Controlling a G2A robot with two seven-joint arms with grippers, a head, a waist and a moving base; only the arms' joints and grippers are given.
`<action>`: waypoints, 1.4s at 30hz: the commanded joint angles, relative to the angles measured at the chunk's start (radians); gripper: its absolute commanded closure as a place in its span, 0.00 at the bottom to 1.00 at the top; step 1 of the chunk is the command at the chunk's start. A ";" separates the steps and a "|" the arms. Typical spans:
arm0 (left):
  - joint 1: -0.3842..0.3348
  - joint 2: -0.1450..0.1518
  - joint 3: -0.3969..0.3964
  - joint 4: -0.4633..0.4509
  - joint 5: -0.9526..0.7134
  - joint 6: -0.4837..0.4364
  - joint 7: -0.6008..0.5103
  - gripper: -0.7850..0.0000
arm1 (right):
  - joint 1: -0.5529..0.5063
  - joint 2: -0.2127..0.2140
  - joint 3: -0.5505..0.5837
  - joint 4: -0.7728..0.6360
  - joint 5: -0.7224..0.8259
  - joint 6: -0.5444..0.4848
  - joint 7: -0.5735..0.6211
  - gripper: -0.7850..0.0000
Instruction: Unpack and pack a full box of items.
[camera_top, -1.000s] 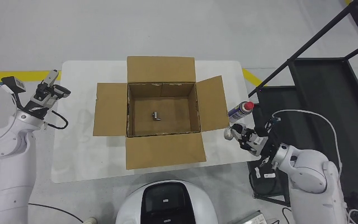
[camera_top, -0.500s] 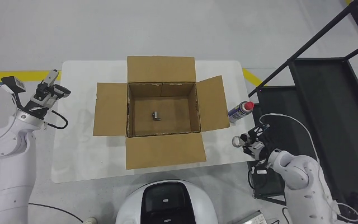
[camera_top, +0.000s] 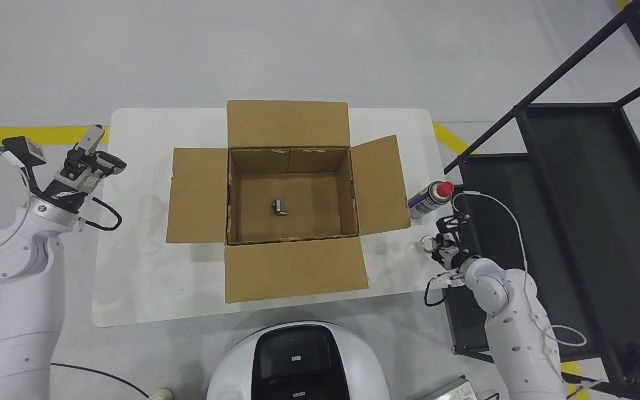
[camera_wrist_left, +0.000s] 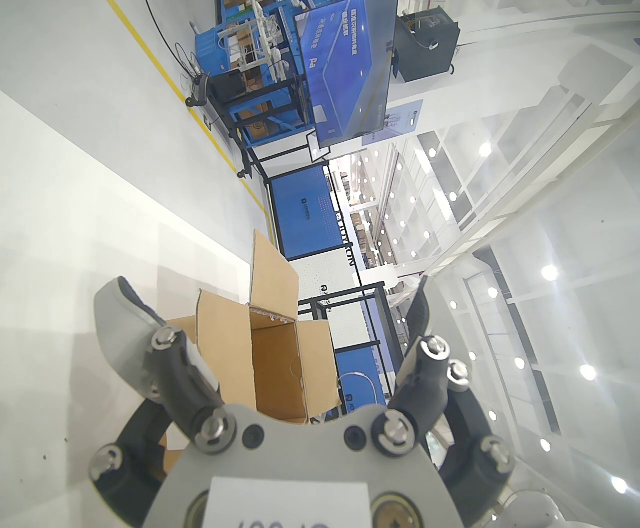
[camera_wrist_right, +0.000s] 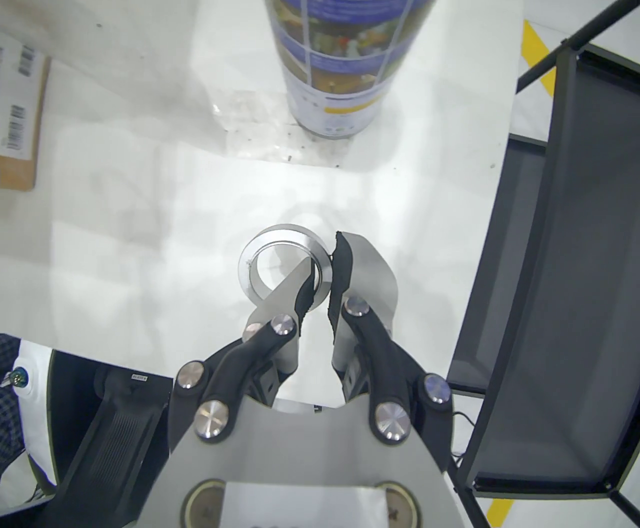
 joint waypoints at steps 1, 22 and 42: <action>0.000 0.000 0.000 0.000 0.000 0.000 0.000 0.00 | 0.012 0.001 -0.003 0.017 -0.007 0.023 0.006 1.00; 0.000 0.000 0.000 0.000 0.000 0.000 0.000 0.00 | -0.002 0.018 0.050 0.014 0.148 0.052 0.020 0.00; 0.000 0.000 0.000 0.000 0.000 0.000 0.000 0.00 | -0.284 0.050 0.273 -0.543 0.450 -0.341 -0.098 0.00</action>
